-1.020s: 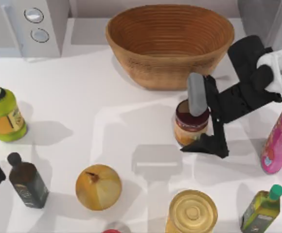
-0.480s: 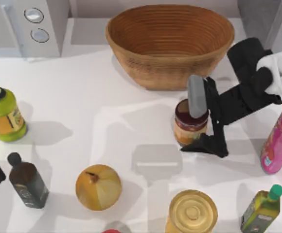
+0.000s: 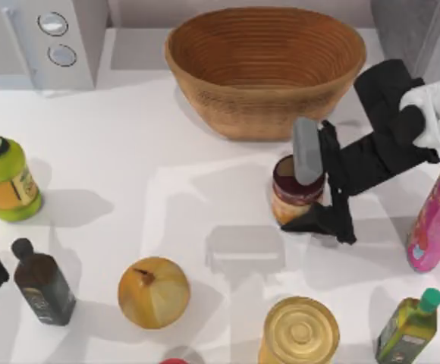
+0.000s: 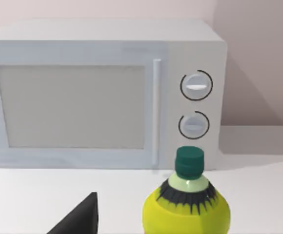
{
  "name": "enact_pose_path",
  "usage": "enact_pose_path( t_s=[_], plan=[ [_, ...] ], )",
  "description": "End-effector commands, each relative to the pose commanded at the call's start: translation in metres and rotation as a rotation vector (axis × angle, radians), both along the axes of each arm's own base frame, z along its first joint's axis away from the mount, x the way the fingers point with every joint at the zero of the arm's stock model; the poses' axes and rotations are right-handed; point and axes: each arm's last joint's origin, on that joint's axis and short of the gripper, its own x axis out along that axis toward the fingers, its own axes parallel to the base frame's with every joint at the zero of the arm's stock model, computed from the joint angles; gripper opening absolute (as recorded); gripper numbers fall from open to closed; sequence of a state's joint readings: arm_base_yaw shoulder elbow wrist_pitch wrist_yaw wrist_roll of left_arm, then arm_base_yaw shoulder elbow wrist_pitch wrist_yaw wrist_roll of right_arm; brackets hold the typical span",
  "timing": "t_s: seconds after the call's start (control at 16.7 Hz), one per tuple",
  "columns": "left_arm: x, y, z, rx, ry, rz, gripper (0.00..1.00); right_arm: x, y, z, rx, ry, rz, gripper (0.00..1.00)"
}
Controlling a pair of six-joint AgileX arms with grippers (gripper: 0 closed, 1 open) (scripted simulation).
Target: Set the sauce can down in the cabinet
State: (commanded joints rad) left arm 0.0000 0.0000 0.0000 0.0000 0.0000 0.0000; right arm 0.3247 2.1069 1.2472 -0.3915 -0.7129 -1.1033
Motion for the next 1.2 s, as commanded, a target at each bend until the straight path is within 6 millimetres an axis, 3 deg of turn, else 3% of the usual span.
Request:
enact_pose_path(
  t_s=[0.12, 0.18, 0.9, 1.2],
  plan=[
    [0.000, 0.000, 0.000, 0.000, 0.000, 0.000, 1.00, 0.000, 0.000, 0.000, 0.000, 0.000, 0.000, 0.02],
    [0.000, 0.000, 0.000, 0.000, 0.000, 0.000, 1.00, 0.000, 0.000, 0.000, 0.000, 0.000, 0.000, 0.00],
    [0.000, 0.000, 0.000, 0.000, 0.000, 0.000, 1.00, -0.003, 0.002, -0.003, -0.017, 0.050, -0.002, 0.00],
    [0.000, 0.000, 0.000, 0.000, 0.000, 0.000, 1.00, 0.004, 0.006, 0.026, -0.015, 0.041, 0.006, 0.00]
  ],
)
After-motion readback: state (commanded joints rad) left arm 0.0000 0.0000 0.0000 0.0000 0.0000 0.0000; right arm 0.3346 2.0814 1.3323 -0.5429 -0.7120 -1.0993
